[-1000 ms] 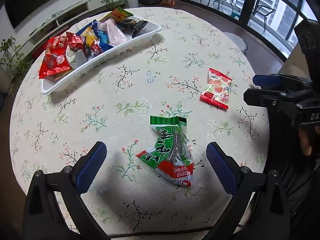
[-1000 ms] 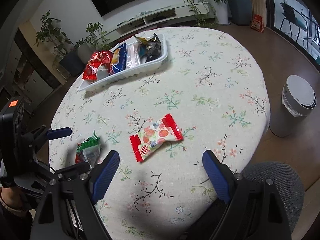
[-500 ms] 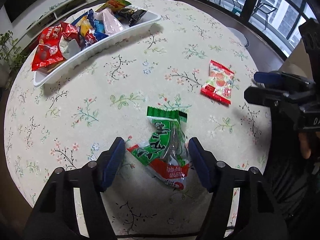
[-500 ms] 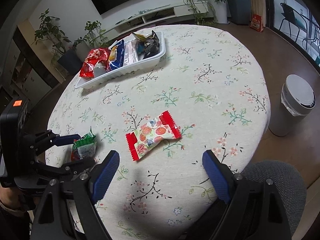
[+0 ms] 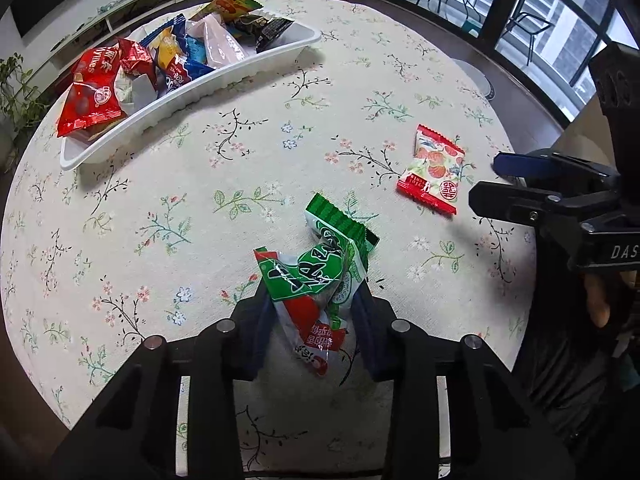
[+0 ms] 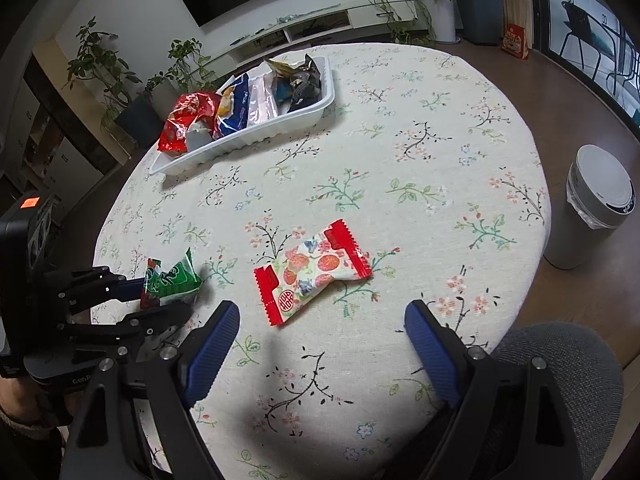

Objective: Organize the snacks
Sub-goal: 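Grasp the green-red packet with the left gripper while the right gripper grasps the fruit-print packet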

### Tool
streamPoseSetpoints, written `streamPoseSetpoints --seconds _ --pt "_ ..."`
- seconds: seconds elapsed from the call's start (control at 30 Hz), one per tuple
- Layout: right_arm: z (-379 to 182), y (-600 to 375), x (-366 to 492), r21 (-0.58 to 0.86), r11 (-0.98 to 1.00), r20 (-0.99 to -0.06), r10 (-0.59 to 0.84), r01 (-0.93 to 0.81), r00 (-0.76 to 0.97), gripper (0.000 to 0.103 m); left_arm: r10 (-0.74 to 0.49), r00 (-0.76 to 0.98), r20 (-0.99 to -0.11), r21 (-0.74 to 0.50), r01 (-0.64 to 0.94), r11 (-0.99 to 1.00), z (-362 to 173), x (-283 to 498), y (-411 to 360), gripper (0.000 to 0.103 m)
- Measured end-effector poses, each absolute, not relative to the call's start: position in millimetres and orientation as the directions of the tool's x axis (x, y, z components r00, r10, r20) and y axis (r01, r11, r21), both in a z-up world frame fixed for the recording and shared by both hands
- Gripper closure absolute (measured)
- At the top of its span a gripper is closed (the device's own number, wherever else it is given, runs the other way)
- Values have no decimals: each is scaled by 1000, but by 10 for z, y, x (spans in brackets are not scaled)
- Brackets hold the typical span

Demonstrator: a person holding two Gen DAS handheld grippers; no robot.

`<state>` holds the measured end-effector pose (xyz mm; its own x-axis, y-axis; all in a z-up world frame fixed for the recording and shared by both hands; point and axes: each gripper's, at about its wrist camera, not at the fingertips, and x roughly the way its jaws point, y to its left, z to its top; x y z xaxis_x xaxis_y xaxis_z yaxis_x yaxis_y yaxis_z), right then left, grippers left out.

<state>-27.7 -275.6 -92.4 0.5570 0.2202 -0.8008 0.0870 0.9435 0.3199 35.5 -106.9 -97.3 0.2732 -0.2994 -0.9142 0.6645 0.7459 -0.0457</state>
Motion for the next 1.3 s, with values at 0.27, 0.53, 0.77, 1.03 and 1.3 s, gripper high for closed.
streamPoseSetpoints --seconds 0.27,0.53,0.77,1.03,1.3 --pt "-952 -2747 -186 331 938 -809 227 102 542 16 -303 283 -910 -35 676 737 -980 355 -1117 67" --pt "-972 -2724 -157 324 941 -814 223 99 537 15 -297 277 -914 -28 687 726 -997 340 -1104 45" --pt "-980 -2686 -109 308 947 -821 215 93 529 15 -306 274 -912 -27 702 712 -981 351 -1111 43" --pt "-990 -2659 -70 295 952 -824 209 83 526 15 -318 260 -912 -38 717 696 -965 354 -1132 70" --pt "-992 -2652 -52 296 952 -826 210 85 523 15 -338 280 -898 -59 685 726 -933 328 -1021 73"
